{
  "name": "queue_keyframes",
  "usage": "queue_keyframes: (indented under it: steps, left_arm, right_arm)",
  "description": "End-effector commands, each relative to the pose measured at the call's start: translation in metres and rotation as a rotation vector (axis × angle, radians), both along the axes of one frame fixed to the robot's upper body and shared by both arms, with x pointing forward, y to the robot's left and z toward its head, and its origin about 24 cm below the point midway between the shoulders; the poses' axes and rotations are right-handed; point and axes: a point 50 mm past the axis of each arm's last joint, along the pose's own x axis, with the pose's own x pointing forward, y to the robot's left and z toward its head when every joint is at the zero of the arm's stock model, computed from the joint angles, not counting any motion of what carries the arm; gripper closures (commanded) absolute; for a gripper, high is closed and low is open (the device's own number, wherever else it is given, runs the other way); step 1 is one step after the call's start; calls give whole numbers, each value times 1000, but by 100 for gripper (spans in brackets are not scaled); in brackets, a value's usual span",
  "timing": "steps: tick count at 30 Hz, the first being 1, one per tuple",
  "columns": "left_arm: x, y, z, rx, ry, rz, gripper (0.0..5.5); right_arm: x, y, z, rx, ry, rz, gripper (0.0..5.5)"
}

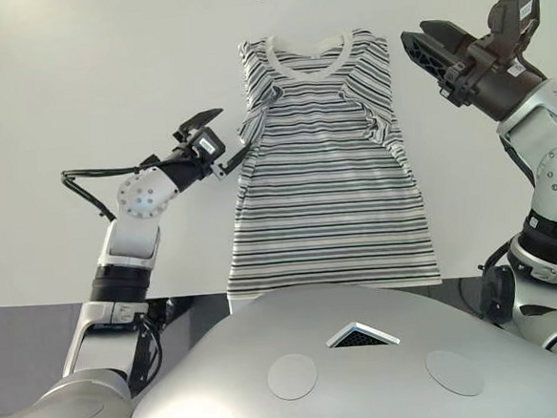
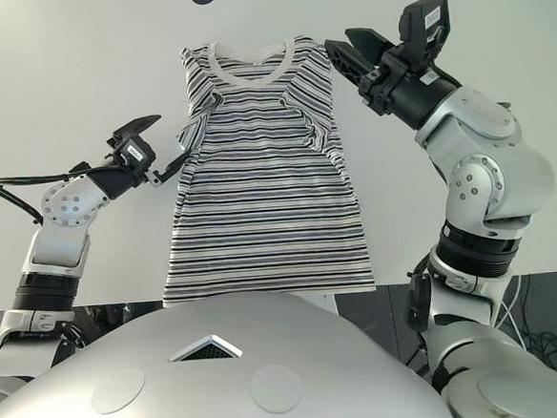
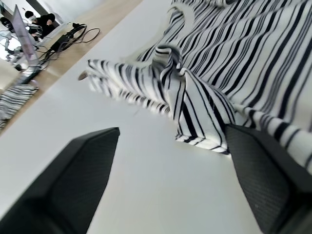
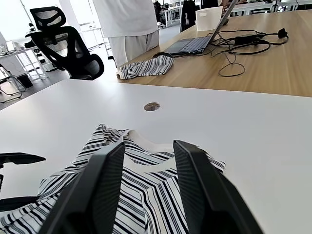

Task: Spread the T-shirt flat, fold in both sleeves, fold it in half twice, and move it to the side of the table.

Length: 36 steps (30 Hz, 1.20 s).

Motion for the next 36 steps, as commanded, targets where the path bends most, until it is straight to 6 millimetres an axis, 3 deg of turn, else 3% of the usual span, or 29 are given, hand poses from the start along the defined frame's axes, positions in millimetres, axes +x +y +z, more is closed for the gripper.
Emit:
queue_keyframes:
  steps: [1, 6, 16, 25, 36]
  left_arm:
    - [0, -4, 8, -162, 139, -22, 151]
    - [-1, 0, 20, -410, 408, -9, 151]
    - [-14, -9, -1, -344, 578, -23, 151]
    - [-27, -20, 15, -367, 536, -155, 151]
    - [-33, -27, 17, -323, 499, -205, 151]
  right_arm:
    - [-2, 1, 1, -23, -17, -10, 362]
    - [-1, 2, -1, -32, -21, -30, 362]
    - [-3, 0, 0, -46, -33, -46, 362]
    - [-1, -3, -7, -59, -15, -64, 362]
    - [-2, 0, -15, -87, 0, -56, 362]
